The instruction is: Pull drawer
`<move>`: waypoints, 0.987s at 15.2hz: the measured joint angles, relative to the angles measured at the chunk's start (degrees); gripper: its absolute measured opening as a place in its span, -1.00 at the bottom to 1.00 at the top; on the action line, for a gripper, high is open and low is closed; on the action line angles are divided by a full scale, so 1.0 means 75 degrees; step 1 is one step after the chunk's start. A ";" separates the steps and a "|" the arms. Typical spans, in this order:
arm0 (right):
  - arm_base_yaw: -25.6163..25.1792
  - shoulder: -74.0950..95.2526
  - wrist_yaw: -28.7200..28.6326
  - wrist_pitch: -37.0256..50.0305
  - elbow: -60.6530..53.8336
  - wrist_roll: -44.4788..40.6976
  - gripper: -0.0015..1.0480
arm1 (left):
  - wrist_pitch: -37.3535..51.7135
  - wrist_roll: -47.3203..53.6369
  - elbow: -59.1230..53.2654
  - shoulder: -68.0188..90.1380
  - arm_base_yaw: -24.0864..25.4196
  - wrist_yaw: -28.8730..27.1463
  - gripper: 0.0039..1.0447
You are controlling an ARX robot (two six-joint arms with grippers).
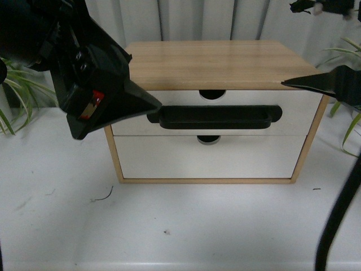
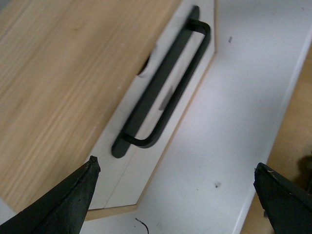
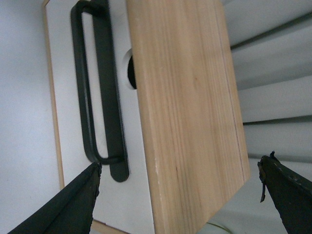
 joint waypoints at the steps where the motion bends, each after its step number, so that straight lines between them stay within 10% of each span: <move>1: -0.0076 0.0000 -0.0140 -0.0306 0.0067 -0.0764 0.88 | -0.0443 0.0458 0.0195 0.0163 -0.0102 -0.0006 0.88; 5: -0.0108 0.0221 -0.0114 -0.0801 0.0038 -0.2940 0.88 | -0.0749 0.1087 0.0836 0.0968 -0.0562 -0.0344 0.88; 15: 0.0061 0.1428 -0.0050 -0.0434 -0.0388 -0.3308 0.88 | 0.0221 0.0839 0.1084 0.2314 -0.0950 -0.0641 0.88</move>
